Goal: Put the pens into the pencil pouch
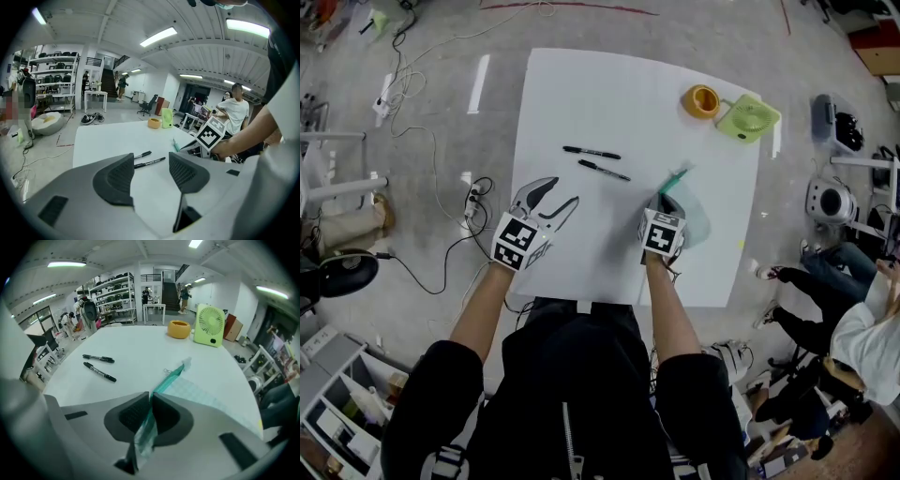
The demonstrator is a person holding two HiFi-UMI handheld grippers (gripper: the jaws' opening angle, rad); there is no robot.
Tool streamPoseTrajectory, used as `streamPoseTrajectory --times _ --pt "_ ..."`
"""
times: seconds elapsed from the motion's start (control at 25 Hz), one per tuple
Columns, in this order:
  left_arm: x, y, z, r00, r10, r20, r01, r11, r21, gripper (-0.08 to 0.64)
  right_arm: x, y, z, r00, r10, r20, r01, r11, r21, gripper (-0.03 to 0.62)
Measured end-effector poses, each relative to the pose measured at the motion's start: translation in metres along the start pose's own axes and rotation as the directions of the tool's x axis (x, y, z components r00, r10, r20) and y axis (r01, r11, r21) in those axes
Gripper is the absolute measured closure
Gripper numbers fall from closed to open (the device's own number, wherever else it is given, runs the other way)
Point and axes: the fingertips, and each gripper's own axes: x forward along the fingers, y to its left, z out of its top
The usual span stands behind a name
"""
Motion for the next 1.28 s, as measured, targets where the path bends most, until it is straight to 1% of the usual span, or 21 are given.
streamPoseTrajectory --times 0.24,0.6,0.72,0.84,0.92,1.0,1.12,1.2,1.28 --pt "0.005 -0.001 0.004 1.000 -0.016 -0.005 0.016 1.000 0.025 0.307 -0.005 0.001 0.002 0.999 0.034 0.022 -0.035 0.999 0.035 0.561" --pt "0.018 0.003 0.005 0.999 -0.042 -0.025 0.044 0.996 0.074 0.307 -0.029 0.003 0.011 0.993 0.070 0.093 -0.073 0.997 0.031 0.566" --pt "0.026 0.005 0.002 0.998 -0.050 -0.048 0.055 0.993 0.108 0.307 -0.035 0.004 0.012 0.989 0.094 0.111 -0.099 0.994 0.041 0.566" --pt "0.036 0.005 0.003 0.995 -0.070 -0.066 0.080 0.983 0.162 0.307 -0.038 0.003 0.012 0.986 0.113 0.119 -0.121 0.991 0.059 0.566" --pt "0.043 0.004 0.004 0.992 -0.089 -0.084 0.105 0.972 0.209 0.307 -0.040 0.002 0.012 0.985 0.123 0.122 -0.131 0.989 0.061 0.566" --pt "0.049 0.005 0.000 0.987 -0.102 -0.126 0.133 0.952 0.275 0.307 -0.041 0.002 0.012 0.984 0.131 0.122 -0.139 0.989 0.056 0.566" --pt "0.059 0.008 -0.013 0.973 -0.114 -0.199 0.184 0.906 0.381 0.307 -0.042 0.004 0.011 0.982 0.142 0.124 -0.150 0.987 0.059 0.566" --pt "0.064 0.008 -0.018 0.962 -0.130 -0.242 0.225 0.878 0.424 0.307 -0.042 0.004 0.010 0.981 0.148 0.126 -0.157 0.985 0.066 0.566" --pt "0.068 0.006 -0.022 0.949 -0.147 -0.278 0.264 0.854 0.448 0.307 -0.044 0.003 0.010 0.980 0.151 0.129 -0.161 0.984 0.071 0.566"
